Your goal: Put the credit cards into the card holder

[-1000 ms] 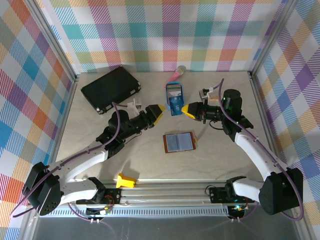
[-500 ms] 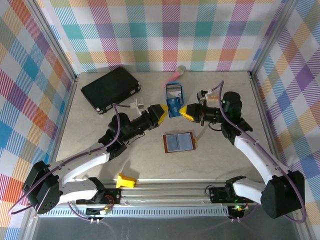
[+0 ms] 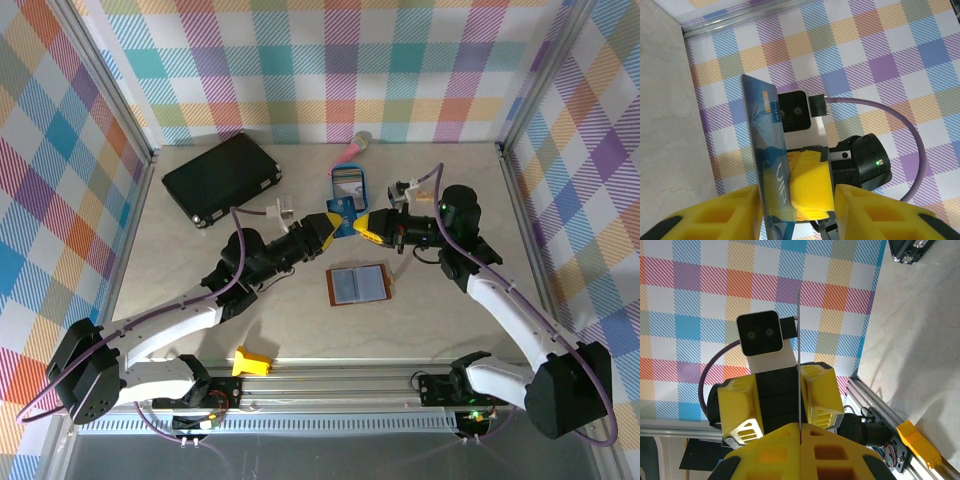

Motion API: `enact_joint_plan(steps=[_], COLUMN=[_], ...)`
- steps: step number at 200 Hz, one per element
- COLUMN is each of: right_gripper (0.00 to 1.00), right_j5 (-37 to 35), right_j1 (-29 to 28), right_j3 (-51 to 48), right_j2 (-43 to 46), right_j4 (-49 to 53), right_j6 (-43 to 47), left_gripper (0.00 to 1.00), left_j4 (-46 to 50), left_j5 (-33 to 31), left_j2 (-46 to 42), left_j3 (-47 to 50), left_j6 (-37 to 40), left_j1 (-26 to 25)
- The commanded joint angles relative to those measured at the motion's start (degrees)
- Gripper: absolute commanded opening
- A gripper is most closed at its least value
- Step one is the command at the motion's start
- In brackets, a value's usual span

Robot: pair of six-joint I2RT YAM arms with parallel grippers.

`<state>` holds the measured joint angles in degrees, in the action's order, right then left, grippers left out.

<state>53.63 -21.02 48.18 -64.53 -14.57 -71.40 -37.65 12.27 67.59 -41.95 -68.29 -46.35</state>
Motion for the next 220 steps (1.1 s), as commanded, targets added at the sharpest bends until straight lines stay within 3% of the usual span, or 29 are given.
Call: enact_joint_plan(steps=[1, 28, 42, 50, 59, 91, 168, 220], right_gripper=[0.0, 0.0, 0.21, 0.34, 0.43, 0.51, 0.54, 0.43], right_j5=[-0.36, -0.54, -1.37, -1.63, -1.79, -2.58, -5.36, -4.0], right_j1=[-0.39, -0.43, -0.47, -0.41, -0.38, 0.85, 3.44, 3.37], right_j3=[0.08, 0.24, 0.27, 0.32, 0.43, 0.12, -3.57, -2.08], right_j2=[0.37, 0.43, 0.7, 0.81, 0.9, 1.67, 2.56, 0.6], right_j4=[-2.7, -2.75, -1.8, -0.93, -0.02, 1.89, -1.14, -3.43], right_j6=[-0.5, -0.59, -0.25, 0.07, 0.3, -0.69, -7.62, -6.59], left_gripper=[0.31, 0.13, 0.0, 0.0, 0.0, 0.0, 0.0, 0.0], left_j4=[-1.27, -1.16, -1.3, -0.39, 1.02, 5.95, 7.58, 6.56], left_j5=[-1.02, -0.85, -0.91, -1.45, -2.32, -2.77, 0.26, 4.29], left_j2=[-1.51, -1.0, -1.16, -1.6, -2.36, -3.78, -2.27, 1.19], left_j3=[-1.09, -1.16, -0.97, -0.79, -0.74, -1.63, -3.24, -4.59], left_j6=[1.32, 1.5, 2.04, 2.51, 3.02, 4.13, 3.85, 3.09], left_j1=[-0.82, -0.79, -0.81, -0.78, -0.81, -0.83, -0.85, -0.8])
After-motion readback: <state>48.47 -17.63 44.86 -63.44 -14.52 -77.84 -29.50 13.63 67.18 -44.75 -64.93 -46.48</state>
